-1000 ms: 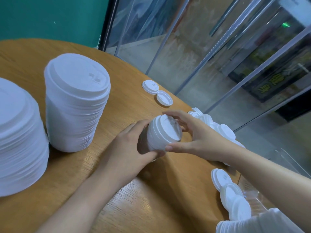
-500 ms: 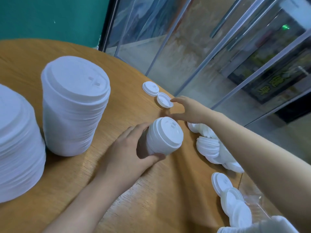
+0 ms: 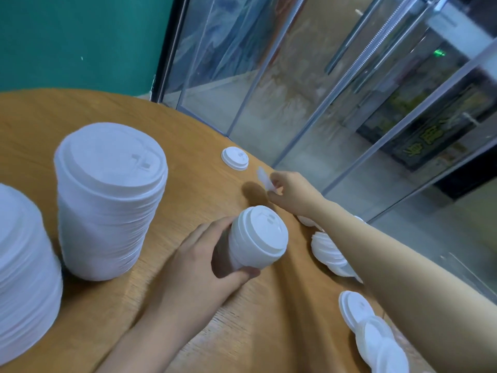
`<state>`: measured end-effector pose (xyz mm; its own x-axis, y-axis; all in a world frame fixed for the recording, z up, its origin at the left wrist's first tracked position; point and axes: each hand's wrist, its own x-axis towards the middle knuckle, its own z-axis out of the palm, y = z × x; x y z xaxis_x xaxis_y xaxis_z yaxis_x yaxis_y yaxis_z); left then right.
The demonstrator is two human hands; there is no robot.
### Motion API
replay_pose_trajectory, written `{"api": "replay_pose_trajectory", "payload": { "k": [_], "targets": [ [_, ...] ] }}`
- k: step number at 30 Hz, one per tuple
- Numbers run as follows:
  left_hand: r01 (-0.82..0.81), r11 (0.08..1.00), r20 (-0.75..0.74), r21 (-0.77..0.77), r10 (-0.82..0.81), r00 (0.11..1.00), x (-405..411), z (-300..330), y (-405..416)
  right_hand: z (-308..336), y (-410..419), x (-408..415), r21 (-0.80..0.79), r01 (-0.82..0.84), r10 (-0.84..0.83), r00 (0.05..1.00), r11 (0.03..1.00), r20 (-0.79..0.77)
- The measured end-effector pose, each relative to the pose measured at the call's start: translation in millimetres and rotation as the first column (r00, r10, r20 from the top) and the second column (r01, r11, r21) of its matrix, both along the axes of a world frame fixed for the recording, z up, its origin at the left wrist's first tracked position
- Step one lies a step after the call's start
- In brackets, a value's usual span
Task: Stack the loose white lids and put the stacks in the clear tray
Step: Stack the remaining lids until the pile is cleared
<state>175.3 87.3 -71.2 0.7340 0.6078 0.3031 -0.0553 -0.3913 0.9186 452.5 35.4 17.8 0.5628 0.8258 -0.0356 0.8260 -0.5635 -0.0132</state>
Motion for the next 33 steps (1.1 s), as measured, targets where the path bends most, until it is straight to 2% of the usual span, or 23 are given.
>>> {"api": "replay_pose_trajectory", "payload": {
  "k": [5,9,14,15,19,21,26,29,33],
  "targets": [
    [0.019,0.999,0.011,-0.027,-0.018,1.000,0,3,0,34,-48,-33,0.110,0.059,-0.031,0.970,0.992,-0.239],
    [0.027,0.998,0.018,-0.052,-0.026,1.000,-1,4,-1,49,-81,-60,0.110,0.106,-0.055,0.917,0.988,-0.395],
    [0.018,0.998,0.009,-0.060,-0.018,1.000,-2,5,-1,31,-116,-72,0.020,0.269,-0.197,0.753,0.963,-0.628],
    [0.018,0.998,0.009,-0.060,-0.017,1.000,-2,5,-1,25,-121,-70,0.004,0.285,-0.222,0.757,0.959,-0.615],
    [0.024,0.998,0.004,-0.054,-0.024,1.000,-1,4,-1,14,-127,-69,-0.052,0.168,-0.175,0.928,0.984,-0.328],
    [0.022,0.998,0.006,-0.054,-0.022,1.000,0,2,0,14,-125,-68,-0.069,0.114,-0.130,0.941,0.991,-0.313],
    [0.023,0.999,-0.004,-0.043,-0.023,1.000,1,1,0,7,-115,-64,-0.231,-0.012,-0.048,0.967,0.973,-0.251],
    [0.031,0.998,0.002,-0.047,-0.031,1.000,0,1,1,3,-108,-65,-0.250,-0.064,0.012,0.979,0.966,-0.205],
    [0.039,0.998,0.001,-0.040,-0.039,0.999,-1,2,2,9,-105,-67,-0.230,-0.050,0.003,0.979,0.972,-0.203]
  ]
}}
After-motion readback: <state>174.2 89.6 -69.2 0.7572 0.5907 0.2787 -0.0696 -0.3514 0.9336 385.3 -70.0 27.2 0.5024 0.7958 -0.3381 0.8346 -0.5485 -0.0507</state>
